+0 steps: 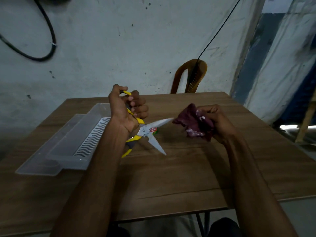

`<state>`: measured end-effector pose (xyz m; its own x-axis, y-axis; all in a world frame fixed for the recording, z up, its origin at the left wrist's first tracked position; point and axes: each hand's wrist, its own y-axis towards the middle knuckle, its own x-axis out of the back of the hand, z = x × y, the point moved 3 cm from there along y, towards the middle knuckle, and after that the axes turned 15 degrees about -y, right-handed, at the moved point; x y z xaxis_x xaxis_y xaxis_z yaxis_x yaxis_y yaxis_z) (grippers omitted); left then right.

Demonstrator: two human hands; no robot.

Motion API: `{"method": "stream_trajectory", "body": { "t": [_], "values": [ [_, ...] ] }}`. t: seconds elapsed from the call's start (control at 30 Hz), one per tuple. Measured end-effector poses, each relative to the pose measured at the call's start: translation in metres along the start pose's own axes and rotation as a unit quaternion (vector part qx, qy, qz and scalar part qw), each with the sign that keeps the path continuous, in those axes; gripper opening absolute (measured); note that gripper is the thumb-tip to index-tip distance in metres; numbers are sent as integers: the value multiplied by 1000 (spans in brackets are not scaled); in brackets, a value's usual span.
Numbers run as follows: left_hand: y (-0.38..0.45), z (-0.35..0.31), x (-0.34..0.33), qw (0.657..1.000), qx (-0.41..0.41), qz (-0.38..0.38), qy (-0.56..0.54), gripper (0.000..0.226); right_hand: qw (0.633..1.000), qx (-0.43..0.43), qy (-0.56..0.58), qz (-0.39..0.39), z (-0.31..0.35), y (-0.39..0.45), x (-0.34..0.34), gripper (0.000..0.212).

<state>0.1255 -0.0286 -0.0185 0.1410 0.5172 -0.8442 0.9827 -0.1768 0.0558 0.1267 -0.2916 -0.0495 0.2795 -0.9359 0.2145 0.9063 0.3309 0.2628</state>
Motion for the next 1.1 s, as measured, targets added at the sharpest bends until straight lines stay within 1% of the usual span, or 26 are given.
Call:
{"method": "stream_trajectory", "body": {
  "t": [0.07,0.13,0.23,0.37,0.47,0.63,0.73,0.83,0.93,1.0,1.07,1.1],
  "values": [
    [0,-2,1,998,-47,7,-43,29,999,-22,16,-24,0,2,-10,20],
    [0,-5,4,993,-84,4,-79,28,998,-50,8,-27,0,5,-25,23],
    [1,-5,5,990,-105,-10,-92,28,997,-81,-11,-15,-4,8,-42,26],
    [1,3,2,991,-100,-19,-84,28,993,-102,-52,7,-9,8,-59,28],
    [3,12,1,993,-82,-30,-76,29,995,-96,-11,28,-11,5,-74,27],
    [5,24,1,995,-73,-55,-44,37,998,-46,35,-3,-14,10,-88,19],
    [6,29,1,996,-53,-65,-37,38,996,-58,72,-17,-19,10,-89,14],
    [7,34,2,997,-26,-69,-32,38,985,-100,127,-55,-19,9,-85,14],
    [7,41,0,998,-15,-61,-24,41,975,-137,93,-148,-18,13,-62,17],
    [6,43,-1,998,-24,-54,-31,42,959,-179,112,-191,-23,15,-45,23],
    [6,41,-1,996,-54,-40,-64,40,937,-241,161,-194,-29,16,-40,25],
    [5,38,-2,993,-73,-28,-83,40,922,-273,214,-174,-33,15,-42,27]
  ]
}}
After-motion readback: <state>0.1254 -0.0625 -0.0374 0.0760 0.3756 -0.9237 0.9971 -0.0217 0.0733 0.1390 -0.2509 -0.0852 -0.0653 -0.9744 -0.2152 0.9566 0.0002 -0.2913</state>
